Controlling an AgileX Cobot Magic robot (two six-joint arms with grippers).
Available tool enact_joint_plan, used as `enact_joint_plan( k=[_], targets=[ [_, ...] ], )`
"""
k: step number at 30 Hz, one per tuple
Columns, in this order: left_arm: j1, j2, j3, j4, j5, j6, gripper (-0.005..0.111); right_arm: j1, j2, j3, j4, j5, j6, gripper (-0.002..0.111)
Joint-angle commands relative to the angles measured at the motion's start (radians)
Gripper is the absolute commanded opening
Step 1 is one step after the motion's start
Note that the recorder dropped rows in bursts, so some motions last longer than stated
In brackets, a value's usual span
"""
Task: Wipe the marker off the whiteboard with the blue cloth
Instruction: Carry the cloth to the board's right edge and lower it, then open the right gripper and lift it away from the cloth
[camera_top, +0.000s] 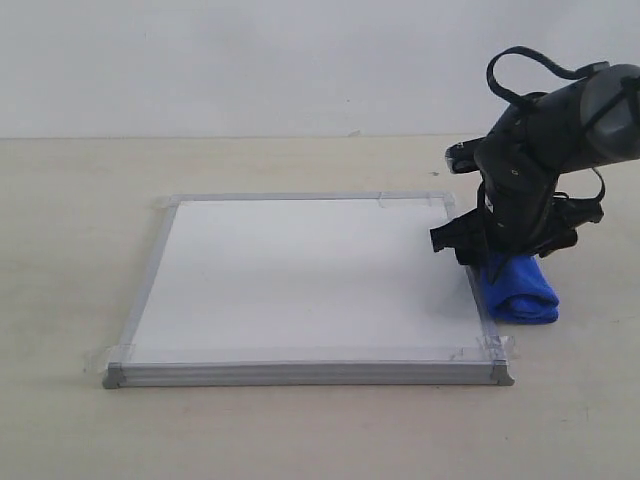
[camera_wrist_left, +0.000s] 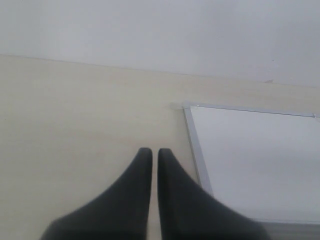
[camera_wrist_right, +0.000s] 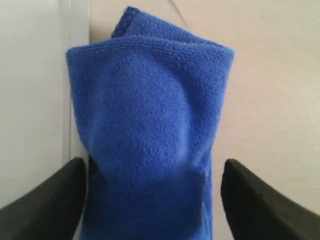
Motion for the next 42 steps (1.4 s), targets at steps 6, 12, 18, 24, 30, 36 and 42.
enact_joint_plan(
  k=[6,12,18,24,30,36,42],
  targets=[
    [-0.003,-0.003,0.004,-0.008,0.003,0.005,0.004,-0.007,-0.115,0.005,-0.014,-0.031,-0.071,0.025],
    [-0.003,-0.003,0.004,-0.008,0.003,0.005,0.004,-0.007,-0.116,0.041,-0.009,-0.071,-0.071,0.0],
    [-0.003,-0.003,0.004,-0.008,0.003,0.005,0.004,-0.007,-0.057,0.106,-0.035,-0.149,-0.037,0.0],
    [-0.003,-0.003,0.004,-0.008,0.003,0.005,0.004,-0.007,-0.021,0.106,-0.018,-0.17,-0.033,0.0],
    [-0.003,-0.003,0.004,-0.008,0.003,0.005,0.004,-0.007,-0.109,0.106,-0.018,-0.163,-0.072,0.0],
    [-0.003,-0.003,0.004,-0.008,0.003,0.005,0.004,-0.004,-0.208,0.106,-0.006,-0.016,-0.103,0.0],
    [-0.003,-0.003,0.004,-0.008,0.003,0.005,0.004,-0.004,-0.213,0.198,-0.001,-0.077,-0.122,0.0]
  ],
)
